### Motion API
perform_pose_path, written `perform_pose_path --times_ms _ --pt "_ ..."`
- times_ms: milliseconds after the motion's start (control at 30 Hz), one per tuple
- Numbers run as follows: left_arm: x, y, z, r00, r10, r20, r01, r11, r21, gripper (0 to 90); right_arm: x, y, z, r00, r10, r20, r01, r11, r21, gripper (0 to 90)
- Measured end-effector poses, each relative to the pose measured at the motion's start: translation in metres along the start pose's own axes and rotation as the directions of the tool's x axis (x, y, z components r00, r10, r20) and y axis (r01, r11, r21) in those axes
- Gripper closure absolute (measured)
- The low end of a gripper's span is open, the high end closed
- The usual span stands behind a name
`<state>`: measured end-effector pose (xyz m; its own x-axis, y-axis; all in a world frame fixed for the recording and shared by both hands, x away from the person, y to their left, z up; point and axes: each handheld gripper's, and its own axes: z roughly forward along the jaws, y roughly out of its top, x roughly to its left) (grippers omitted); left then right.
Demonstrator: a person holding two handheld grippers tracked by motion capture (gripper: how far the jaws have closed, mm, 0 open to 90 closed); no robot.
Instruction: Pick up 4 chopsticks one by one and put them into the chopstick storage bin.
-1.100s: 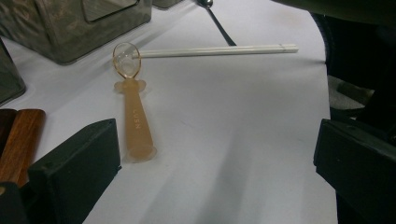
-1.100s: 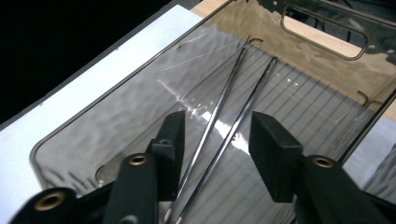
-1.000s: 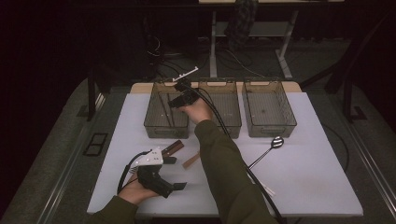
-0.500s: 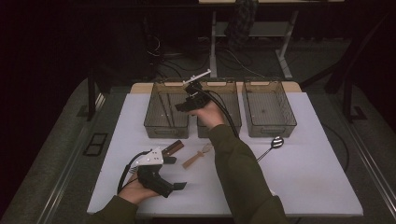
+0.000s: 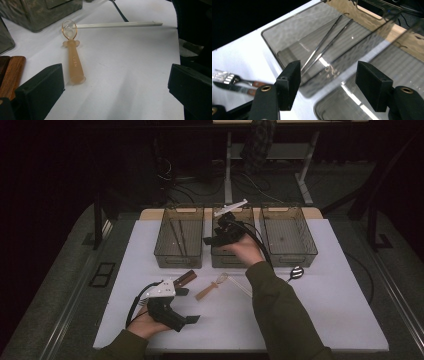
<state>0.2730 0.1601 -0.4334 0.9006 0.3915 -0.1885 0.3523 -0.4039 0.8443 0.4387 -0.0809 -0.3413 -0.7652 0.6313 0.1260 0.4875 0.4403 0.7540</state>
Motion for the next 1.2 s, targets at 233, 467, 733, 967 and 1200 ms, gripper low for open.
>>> perform_pose_path --times_ms 233,467,733,967,1200 --pt "0.000 0.000 0.001 1.0000 -0.006 -0.003 0.006 1.0000 -0.001 0.0 -0.011 -0.019 -0.030 0.9999 0.001 0.010 -0.001 1.000 -0.017 36.6" --pt "0.001 0.000 0.001 0.9999 -0.008 -0.010 0.008 1.0000 0.002 0.0 -0.015 -0.040 -0.054 0.9997 -0.001 0.024 0.001 1.000 -0.030 39.7" --pt "0.000 0.000 0.001 0.9998 -0.008 -0.017 0.008 0.9999 0.009 0.0 -0.019 -0.069 -0.074 0.9993 0.007 0.037 -0.006 1.000 -0.027 47.0" --pt "0.000 -0.001 0.001 0.9998 -0.007 -0.020 0.008 0.9999 0.010 0.0 -0.020 -0.097 -0.085 0.9988 0.022 0.043 -0.022 1.000 -0.002 52.7" --pt "0.000 -0.001 0.002 0.9996 -0.009 -0.027 0.009 0.9998 0.018 0.0 -0.021 -0.127 -0.097 0.9982 0.045 0.040 -0.045 0.999 0.007 56.1"
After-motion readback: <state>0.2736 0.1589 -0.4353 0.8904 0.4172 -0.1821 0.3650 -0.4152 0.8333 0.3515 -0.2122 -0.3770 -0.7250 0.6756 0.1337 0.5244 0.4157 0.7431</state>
